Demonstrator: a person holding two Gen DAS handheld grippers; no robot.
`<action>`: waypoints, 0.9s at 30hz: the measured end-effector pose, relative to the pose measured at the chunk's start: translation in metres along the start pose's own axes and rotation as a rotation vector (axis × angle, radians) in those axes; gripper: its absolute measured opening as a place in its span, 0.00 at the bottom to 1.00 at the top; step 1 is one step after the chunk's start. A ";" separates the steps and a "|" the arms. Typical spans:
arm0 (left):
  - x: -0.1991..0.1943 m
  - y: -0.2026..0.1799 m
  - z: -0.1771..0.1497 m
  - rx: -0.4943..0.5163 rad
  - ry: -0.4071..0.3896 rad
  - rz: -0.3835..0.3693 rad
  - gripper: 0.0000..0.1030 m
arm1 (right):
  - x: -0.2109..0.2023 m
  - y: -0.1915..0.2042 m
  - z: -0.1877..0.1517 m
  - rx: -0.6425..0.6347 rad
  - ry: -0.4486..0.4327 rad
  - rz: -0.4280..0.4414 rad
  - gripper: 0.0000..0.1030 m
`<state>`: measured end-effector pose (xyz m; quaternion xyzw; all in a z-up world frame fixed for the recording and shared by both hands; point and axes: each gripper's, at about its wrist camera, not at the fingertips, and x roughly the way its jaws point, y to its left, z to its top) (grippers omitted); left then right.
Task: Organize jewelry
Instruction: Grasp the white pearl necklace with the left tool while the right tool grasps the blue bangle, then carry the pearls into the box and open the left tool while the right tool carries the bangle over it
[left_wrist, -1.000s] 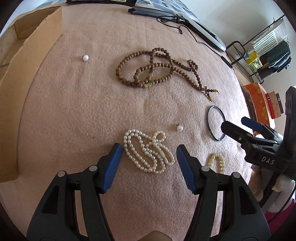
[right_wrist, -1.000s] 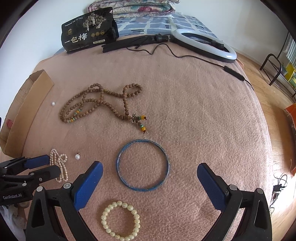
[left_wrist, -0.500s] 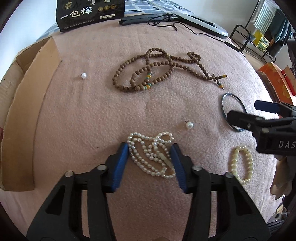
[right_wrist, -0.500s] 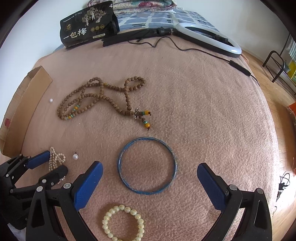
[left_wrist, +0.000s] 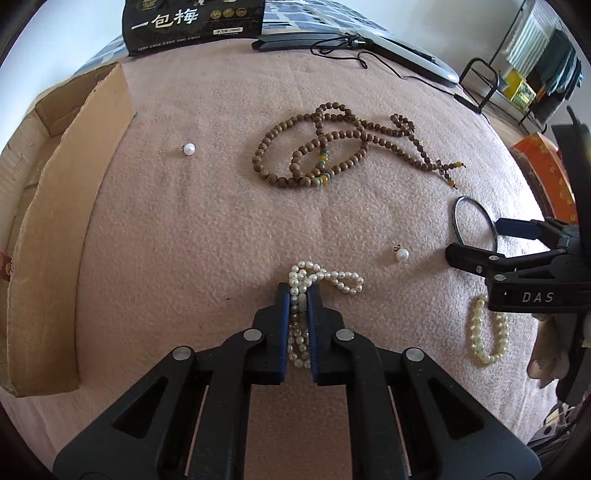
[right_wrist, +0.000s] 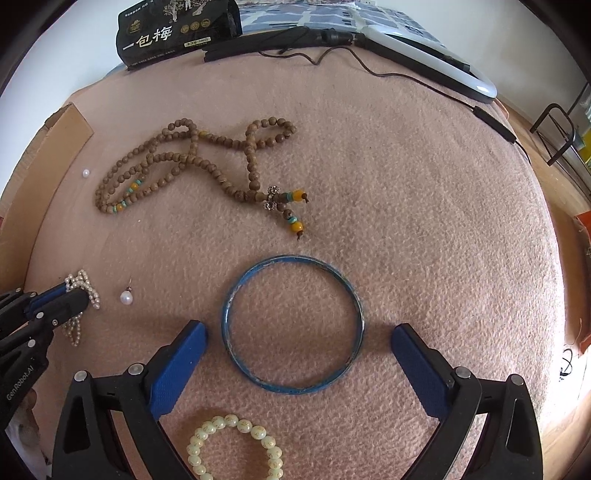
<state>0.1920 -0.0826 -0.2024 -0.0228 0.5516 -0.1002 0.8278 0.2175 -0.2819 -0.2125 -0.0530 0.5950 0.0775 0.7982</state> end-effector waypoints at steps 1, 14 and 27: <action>0.000 0.000 0.000 -0.002 0.000 -0.003 0.06 | 0.000 0.000 0.000 -0.001 -0.002 -0.001 0.98; -0.013 0.005 0.001 -0.018 -0.014 -0.020 0.06 | -0.010 -0.001 0.009 -0.002 -0.019 0.024 0.72; -0.058 0.015 0.012 -0.053 -0.098 -0.055 0.06 | -0.047 0.008 0.011 0.003 -0.106 0.056 0.72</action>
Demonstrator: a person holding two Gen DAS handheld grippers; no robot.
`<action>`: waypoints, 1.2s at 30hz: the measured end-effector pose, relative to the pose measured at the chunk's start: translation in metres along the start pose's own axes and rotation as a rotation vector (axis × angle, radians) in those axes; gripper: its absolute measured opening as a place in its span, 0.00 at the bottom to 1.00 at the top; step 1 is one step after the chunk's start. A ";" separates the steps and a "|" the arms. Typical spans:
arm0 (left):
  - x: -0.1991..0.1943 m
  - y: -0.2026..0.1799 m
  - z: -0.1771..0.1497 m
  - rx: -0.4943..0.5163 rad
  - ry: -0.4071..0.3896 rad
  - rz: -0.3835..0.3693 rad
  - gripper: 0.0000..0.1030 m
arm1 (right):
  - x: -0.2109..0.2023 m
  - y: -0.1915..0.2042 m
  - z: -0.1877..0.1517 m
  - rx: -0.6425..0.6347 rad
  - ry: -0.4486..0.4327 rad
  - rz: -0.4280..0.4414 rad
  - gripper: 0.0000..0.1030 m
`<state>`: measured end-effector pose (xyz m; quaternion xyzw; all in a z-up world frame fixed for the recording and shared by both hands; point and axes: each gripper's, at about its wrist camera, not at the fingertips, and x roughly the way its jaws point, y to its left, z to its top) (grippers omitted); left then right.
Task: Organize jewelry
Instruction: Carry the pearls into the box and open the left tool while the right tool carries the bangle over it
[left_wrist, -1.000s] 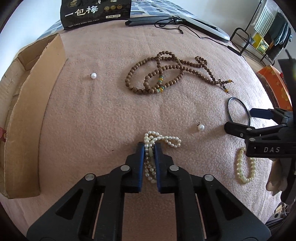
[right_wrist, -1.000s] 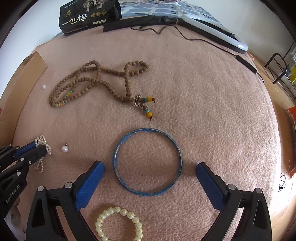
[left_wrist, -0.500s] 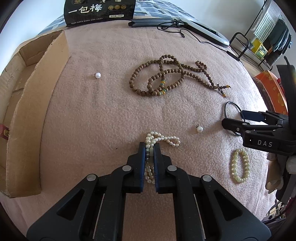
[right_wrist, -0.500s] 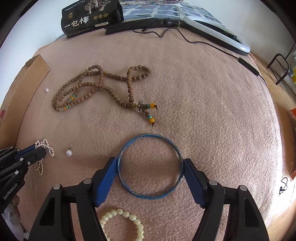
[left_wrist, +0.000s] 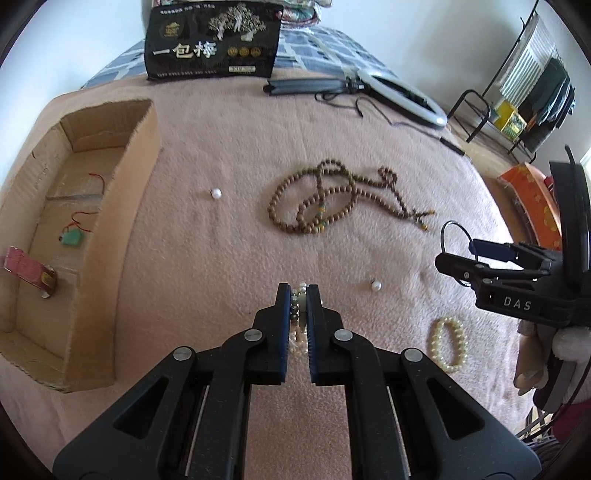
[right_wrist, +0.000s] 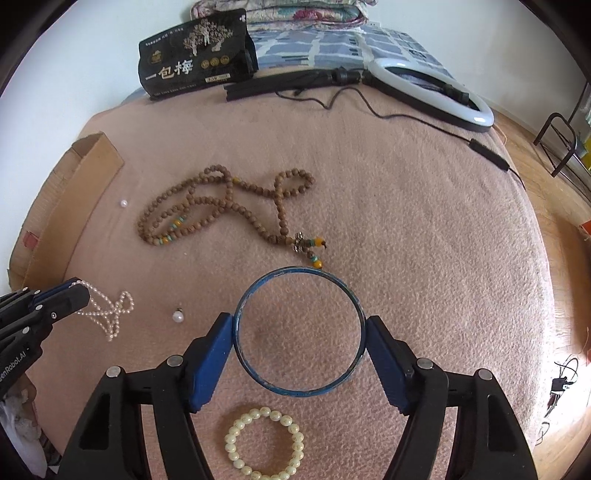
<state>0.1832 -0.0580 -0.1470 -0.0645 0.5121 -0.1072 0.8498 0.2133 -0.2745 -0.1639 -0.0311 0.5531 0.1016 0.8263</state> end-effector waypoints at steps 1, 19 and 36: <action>-0.003 0.001 0.001 -0.003 -0.006 -0.002 0.06 | -0.004 -0.002 -0.001 0.004 -0.007 0.004 0.72; -0.067 0.018 0.026 -0.021 -0.142 -0.036 0.06 | -0.051 0.016 0.013 0.018 -0.132 0.032 0.72; -0.131 0.083 0.045 -0.087 -0.292 0.028 0.06 | -0.090 0.078 0.037 -0.081 -0.229 0.108 0.72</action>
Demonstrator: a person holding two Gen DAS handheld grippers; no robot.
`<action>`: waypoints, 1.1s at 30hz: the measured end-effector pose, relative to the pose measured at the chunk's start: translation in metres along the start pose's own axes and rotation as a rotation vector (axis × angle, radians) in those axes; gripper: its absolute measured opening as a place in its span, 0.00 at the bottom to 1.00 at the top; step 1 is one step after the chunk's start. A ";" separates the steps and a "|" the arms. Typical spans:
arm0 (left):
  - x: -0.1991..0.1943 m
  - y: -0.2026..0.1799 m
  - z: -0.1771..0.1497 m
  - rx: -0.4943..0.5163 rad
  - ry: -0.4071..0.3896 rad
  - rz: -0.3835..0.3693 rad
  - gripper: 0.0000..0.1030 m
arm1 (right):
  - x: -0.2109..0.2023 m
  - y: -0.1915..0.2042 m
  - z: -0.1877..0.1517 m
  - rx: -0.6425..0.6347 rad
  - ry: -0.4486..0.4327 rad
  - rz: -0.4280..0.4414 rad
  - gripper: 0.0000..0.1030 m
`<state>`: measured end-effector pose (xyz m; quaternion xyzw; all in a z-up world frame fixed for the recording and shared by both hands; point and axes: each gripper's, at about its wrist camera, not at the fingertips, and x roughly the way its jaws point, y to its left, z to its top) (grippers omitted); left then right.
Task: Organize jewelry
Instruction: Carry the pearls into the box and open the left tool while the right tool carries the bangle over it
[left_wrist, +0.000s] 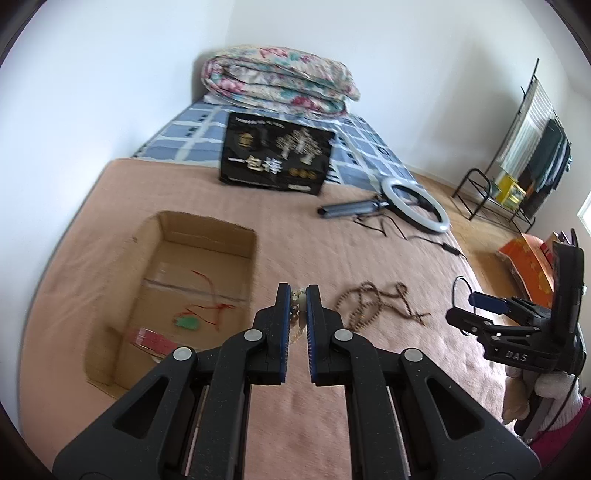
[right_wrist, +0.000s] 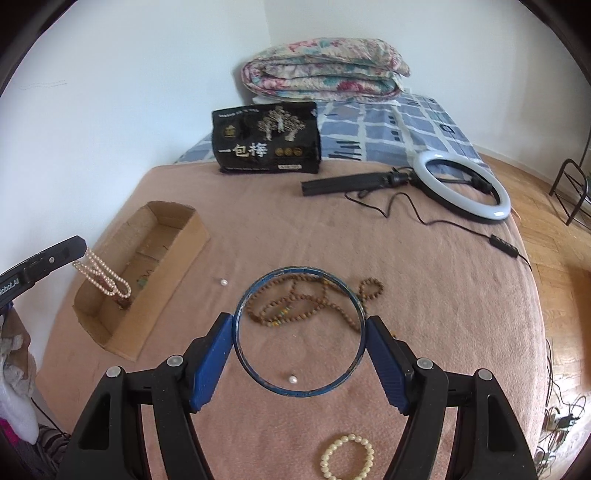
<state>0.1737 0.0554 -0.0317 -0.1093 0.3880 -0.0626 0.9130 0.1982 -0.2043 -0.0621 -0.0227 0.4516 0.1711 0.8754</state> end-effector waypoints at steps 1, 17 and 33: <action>-0.002 0.006 0.003 -0.005 -0.006 0.008 0.06 | 0.000 0.004 0.002 -0.004 -0.002 0.006 0.72; 0.002 0.084 0.025 -0.089 -0.051 0.082 0.06 | 0.044 0.092 0.050 -0.124 -0.007 0.105 0.72; 0.031 0.133 0.025 -0.142 -0.020 0.111 0.06 | 0.115 0.156 0.076 -0.178 0.048 0.171 0.72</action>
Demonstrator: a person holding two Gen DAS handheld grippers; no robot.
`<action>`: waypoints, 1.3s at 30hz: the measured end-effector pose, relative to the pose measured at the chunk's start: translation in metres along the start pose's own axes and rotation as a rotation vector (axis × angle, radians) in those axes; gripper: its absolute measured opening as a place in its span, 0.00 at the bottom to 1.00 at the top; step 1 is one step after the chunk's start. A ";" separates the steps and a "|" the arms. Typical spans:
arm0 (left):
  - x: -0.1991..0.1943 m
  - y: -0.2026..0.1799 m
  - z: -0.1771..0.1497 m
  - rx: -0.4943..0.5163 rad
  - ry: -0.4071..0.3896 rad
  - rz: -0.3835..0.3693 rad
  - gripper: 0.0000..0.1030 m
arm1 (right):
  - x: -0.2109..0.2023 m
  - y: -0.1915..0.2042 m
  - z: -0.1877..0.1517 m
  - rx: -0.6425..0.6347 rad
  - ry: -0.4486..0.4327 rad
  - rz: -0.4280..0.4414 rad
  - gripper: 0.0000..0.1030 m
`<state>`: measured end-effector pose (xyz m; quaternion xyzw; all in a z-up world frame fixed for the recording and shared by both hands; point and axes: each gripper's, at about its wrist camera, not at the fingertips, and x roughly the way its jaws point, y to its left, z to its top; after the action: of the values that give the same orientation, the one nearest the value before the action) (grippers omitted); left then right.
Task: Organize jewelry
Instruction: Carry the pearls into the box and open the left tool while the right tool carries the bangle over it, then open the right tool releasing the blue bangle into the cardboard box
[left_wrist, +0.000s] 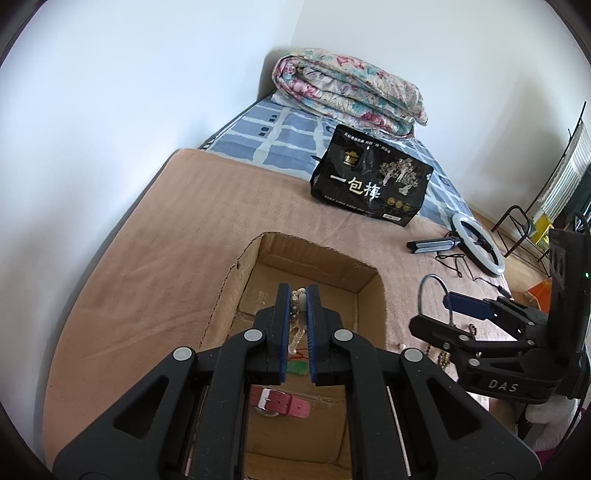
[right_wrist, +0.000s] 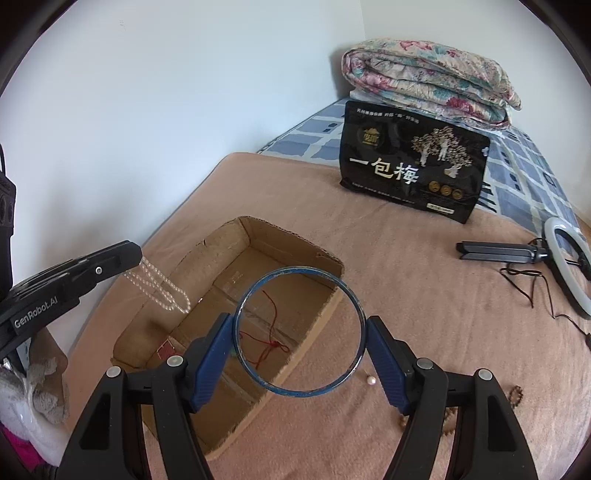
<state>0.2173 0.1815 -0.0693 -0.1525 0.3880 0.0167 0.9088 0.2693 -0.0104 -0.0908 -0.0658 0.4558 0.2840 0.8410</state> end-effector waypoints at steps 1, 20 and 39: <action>0.002 0.001 -0.001 0.002 0.005 0.002 0.06 | 0.004 0.002 0.002 -0.002 0.003 0.002 0.72; 0.019 0.012 -0.005 -0.012 0.056 0.013 0.06 | 0.050 0.011 0.010 -0.001 0.050 0.036 0.72; 0.013 0.010 -0.005 -0.021 0.046 0.032 0.30 | 0.034 -0.003 0.004 0.051 0.031 0.013 0.82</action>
<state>0.2217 0.1889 -0.0847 -0.1562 0.4110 0.0318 0.8976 0.2887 0.0025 -0.1160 -0.0459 0.4763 0.2770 0.8332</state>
